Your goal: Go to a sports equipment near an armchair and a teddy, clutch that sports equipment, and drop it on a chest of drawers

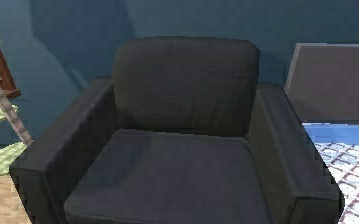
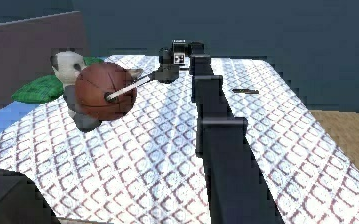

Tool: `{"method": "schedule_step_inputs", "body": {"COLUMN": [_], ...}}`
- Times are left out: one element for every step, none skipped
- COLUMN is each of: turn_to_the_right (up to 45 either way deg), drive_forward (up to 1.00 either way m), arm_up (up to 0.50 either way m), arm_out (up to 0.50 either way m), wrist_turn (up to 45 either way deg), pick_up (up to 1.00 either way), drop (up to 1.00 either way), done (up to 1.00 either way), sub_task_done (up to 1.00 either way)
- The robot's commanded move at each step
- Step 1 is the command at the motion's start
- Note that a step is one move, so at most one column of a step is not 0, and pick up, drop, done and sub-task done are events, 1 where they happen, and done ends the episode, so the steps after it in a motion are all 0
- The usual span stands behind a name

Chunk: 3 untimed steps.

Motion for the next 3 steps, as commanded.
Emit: {"method": "schedule_step_inputs", "body": {"turn_to_the_right": [0.0, 0.0, 0.0], "drive_forward": [0.00, 0.00, 0.00], "arm_up": [0.00, 0.00, 0.00], "arm_out": [0.00, 0.00, -0.46], "wrist_turn": [-45.0, -21.0, 0.0], "pick_up": [0.00, 0.00, 0.00], "drop": [0.00, 0.00, 0.00], "done": [0.00, 0.00, 0.00], "sub_task_done": [0.00, 0.00, 0.00]}}
